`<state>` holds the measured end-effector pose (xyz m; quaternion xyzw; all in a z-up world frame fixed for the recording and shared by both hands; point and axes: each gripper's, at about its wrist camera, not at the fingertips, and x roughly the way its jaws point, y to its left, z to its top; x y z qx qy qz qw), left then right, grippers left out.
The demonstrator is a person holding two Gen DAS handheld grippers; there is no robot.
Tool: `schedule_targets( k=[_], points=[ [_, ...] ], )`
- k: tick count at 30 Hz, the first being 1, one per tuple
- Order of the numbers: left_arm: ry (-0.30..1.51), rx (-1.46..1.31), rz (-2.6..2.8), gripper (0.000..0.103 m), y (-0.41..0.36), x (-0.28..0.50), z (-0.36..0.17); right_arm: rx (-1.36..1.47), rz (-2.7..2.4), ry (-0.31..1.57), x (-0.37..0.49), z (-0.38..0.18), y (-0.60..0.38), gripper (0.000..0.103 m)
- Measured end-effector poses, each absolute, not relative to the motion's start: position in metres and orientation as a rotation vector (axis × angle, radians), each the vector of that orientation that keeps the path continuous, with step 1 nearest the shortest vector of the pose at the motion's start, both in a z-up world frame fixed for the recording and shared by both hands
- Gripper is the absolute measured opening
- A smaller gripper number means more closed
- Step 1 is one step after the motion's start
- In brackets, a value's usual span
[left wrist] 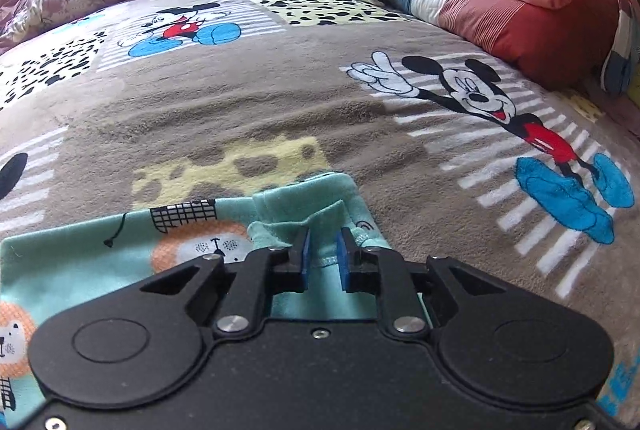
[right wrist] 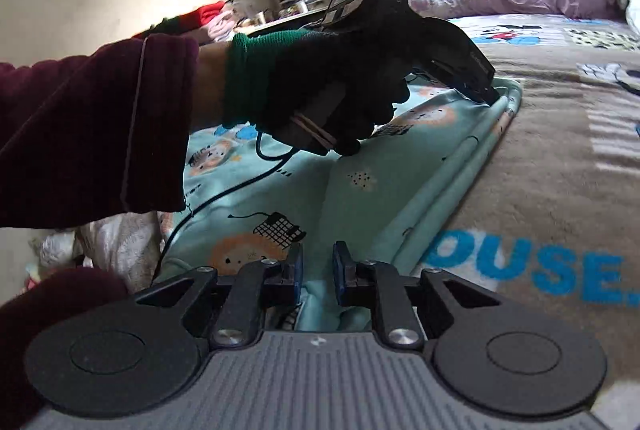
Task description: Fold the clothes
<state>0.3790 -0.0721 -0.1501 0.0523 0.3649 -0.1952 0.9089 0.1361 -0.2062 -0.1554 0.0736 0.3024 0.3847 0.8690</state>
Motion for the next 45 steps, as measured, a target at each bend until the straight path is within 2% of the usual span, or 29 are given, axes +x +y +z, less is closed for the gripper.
schedule_targets(
  k=[5, 7, 8, 9, 11, 13, 15, 19, 22, 32, 35, 45],
  points=[
    [0.760, 0.179, -0.387, 0.016, -0.081, 0.374, -0.136, 0.084, 0.733, 0.565, 0.113, -0.153, -0.196, 0.018],
    [0.747, 0.145, -0.384, 0.032, -0.071, 0.361, -0.119, 0.088, 0.697, 0.524, 0.097, -0.147, -0.194, 0.023],
    [0.740, 0.121, -0.382, 0.037, -0.065, 0.353, -0.111, 0.095, 0.679, 0.502, 0.089, -0.143, -0.194, 0.026],
    [0.729, 0.084, -0.377, 0.047, -0.056, 0.343, -0.103, 0.092, 0.666, 0.479, 0.079, -0.139, -0.193, 0.031],
    [0.712, 0.004, -0.369, 0.051, -0.036, 0.322, -0.089, 0.091, 0.658, 0.445, 0.057, -0.130, -0.191, 0.032],
    [0.707, -0.083, -0.362, 0.069, -0.016, 0.299, -0.080, 0.113, 0.659, 0.446, 0.036, -0.126, -0.189, 0.033],
    [0.699, -0.167, -0.348, 0.077, 0.005, 0.271, -0.073, 0.108, 0.665, 0.482, 0.018, -0.125, -0.182, 0.034],
    [0.721, -0.372, -0.334, 0.084, 0.051, 0.221, -0.070, 0.109, 0.678, 0.544, -0.014, -0.124, -0.166, 0.038],
    [0.710, -0.494, -0.290, 0.088, 0.084, 0.181, -0.070, 0.125, 0.671, 0.576, -0.028, -0.125, -0.158, 0.046],
    [0.624, -0.828, -0.098, 0.089, 0.194, 0.068, -0.083, 0.326, 0.572, 0.570, -0.034, -0.126, -0.179, 0.055],
    [0.603, -0.880, -0.031, 0.089, 0.222, 0.049, -0.087, 0.424, 0.546, 0.544, -0.031, -0.124, -0.192, 0.061],
    [0.626, -1.022, 0.175, 0.089, 0.272, 0.038, -0.136, 0.571, 0.544, 0.506, -0.008, -0.125, -0.202, 0.066]
  ],
)
